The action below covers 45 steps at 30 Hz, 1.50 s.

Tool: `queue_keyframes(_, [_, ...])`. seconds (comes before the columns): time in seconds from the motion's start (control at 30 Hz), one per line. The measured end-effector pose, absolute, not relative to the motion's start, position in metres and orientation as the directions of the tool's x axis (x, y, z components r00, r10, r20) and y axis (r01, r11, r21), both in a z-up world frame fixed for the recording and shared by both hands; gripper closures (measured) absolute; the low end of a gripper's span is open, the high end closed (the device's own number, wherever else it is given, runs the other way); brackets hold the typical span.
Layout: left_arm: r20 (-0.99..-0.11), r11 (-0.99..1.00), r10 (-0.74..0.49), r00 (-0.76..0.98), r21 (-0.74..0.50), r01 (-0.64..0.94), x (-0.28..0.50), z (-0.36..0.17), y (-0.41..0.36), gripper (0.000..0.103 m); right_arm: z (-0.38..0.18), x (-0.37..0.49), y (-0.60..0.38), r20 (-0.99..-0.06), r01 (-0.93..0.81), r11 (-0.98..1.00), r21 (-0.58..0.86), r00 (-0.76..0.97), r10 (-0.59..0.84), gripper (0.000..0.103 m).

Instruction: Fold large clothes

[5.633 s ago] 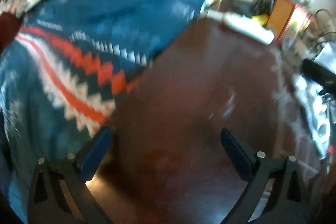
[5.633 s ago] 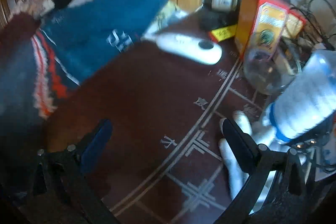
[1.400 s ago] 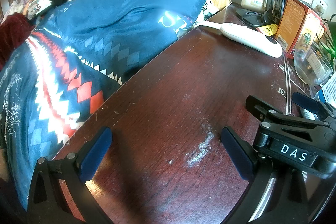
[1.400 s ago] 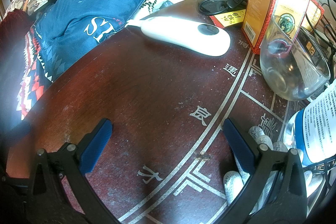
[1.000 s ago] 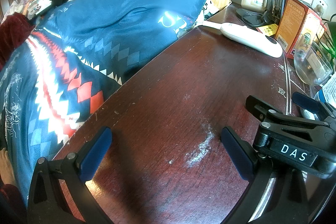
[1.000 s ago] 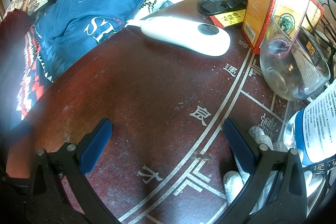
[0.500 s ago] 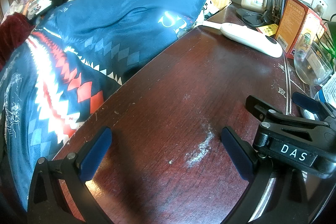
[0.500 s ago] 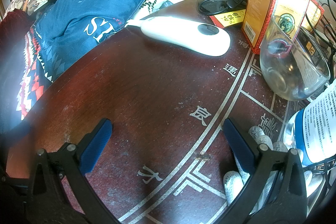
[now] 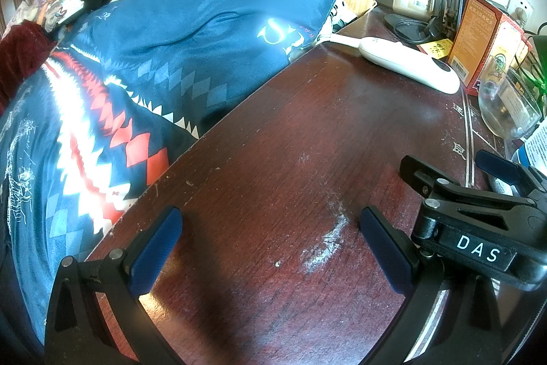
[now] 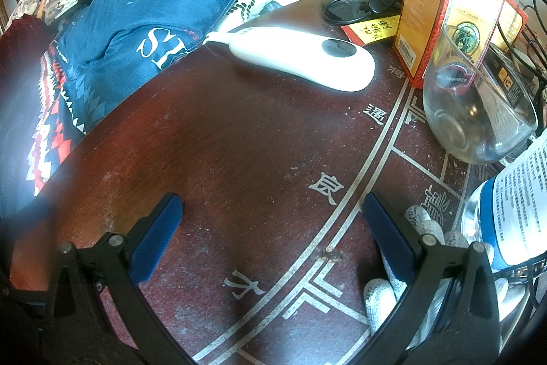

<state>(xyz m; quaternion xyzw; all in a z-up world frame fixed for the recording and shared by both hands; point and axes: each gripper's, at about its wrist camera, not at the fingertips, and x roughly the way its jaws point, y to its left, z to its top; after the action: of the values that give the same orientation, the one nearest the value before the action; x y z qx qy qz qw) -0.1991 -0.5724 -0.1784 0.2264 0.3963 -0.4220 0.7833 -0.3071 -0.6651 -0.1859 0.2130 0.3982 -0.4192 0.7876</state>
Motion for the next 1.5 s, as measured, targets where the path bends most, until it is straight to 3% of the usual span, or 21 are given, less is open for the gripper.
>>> queue_keyframes(1.5, [-0.815, 0.545, -0.475, 0.332, 0.024, 0.838, -0.1994, -0.1780, -0.5727, 0.000, -0.1866, -0.3080, -0.6649, -0.806, 0.834, 0.552, -0.007, 0.322, -0.496, 0.000])
